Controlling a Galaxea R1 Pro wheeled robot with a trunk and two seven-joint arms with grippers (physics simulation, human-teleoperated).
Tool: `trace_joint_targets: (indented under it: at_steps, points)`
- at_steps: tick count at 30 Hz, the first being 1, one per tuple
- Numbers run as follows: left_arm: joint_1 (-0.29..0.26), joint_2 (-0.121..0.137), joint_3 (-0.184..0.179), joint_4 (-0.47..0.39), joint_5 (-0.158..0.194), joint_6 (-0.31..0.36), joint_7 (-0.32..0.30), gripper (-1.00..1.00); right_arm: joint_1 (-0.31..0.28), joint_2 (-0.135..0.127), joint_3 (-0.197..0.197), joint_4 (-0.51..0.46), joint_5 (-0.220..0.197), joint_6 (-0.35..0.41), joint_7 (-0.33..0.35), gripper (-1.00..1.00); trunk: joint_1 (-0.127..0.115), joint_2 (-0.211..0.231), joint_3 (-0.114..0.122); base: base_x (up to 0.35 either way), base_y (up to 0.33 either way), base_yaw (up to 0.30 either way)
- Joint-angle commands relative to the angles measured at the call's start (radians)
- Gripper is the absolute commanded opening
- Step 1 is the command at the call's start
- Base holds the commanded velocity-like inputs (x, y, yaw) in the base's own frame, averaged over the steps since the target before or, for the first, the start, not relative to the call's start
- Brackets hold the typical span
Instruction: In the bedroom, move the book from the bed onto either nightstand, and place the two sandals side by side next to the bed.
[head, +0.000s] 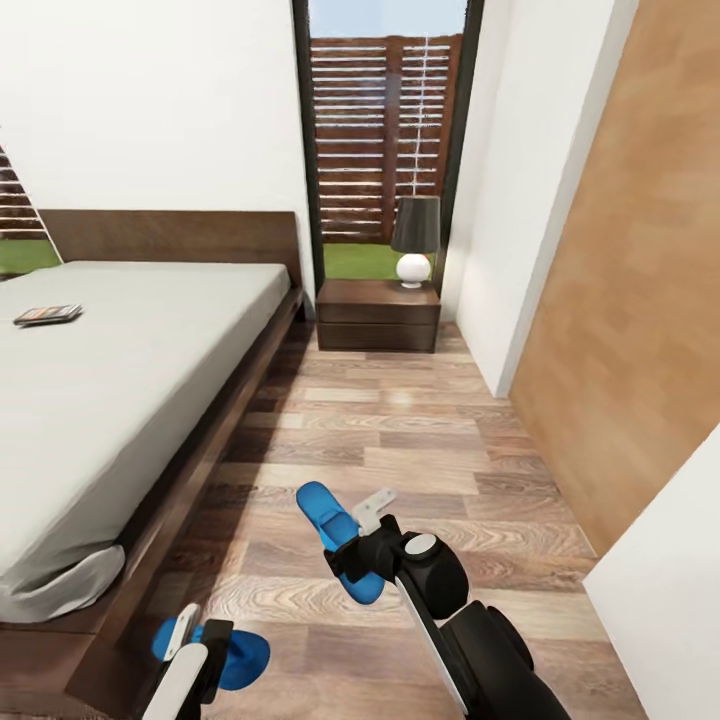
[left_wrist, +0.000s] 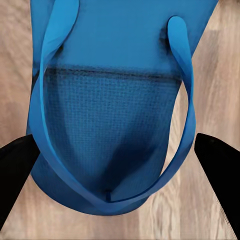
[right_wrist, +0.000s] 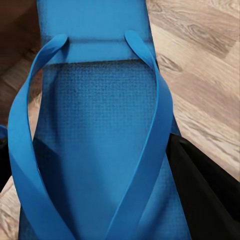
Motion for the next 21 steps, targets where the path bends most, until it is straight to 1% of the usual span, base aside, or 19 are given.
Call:
trace_joint_targets:
  at_steps: [1,7,10,12,13,16,18,21]
  points:
    - [-0.001,-0.001,-0.003,-0.001,0.006,-0.001,0.003,-1.0,0.0,0.0,0.0,-0.001,0.01,0.004,0.007,-1.0,0.0,0.0,-0.002,0.04,-0.055,0.27]
    - [-0.005,-0.001,-0.008,0.001,0.006,-0.005,0.004,-1.0,0.0,0.0,0.0,-0.002,0.01,0.004,0.007,-1.0,0.0,0.0,-0.005,0.019,-0.027,0.27]
    - [-0.009,-0.002,-0.01,0.001,0.0,-0.006,0.01,-1.0,0.0,0.0,0.0,-0.002,0.011,0.005,0.007,-1.0,0.0,0.0,-0.007,0.06,-0.036,0.27]
    - [-0.012,-0.002,-0.01,0.002,-0.013,-0.006,0.012,-1.0,0.0,0.0,0.0,-0.002,0.011,0.005,0.007,-1.0,0.0,0.0,-0.008,0.138,-0.099,0.27]
    - [-0.018,-0.004,-0.012,0.004,-0.031,-0.007,0.014,-1.0,0.0,0.0,0.0,-0.002,0.012,0.005,0.007,-1.0,0.0,0.0,-0.009,0.188,-0.148,0.27]
    - [-0.036,-0.009,-0.014,0.02,-0.056,-0.008,0.016,-1.0,0.0,0.0,0.0,-0.003,0.013,0.006,0.007,-1.0,0.0,0.0,-0.01,0.16,-0.127,0.27]
    - [-0.052,-0.011,-0.017,0.04,-0.067,-0.009,0.017,-1.0,0.0,0.0,-0.001,-0.003,0.014,0.006,0.007,-1.0,0.0,0.0,-0.011,0.095,-0.076,0.261]
    - [-0.084,-0.015,-0.021,0.079,-0.075,-0.008,0.017,-1.0,0.0,0.0,-0.003,-0.004,0.011,0.007,0.007,-1.0,0.0,0.0,-0.012,0.055,-0.044,0.179]
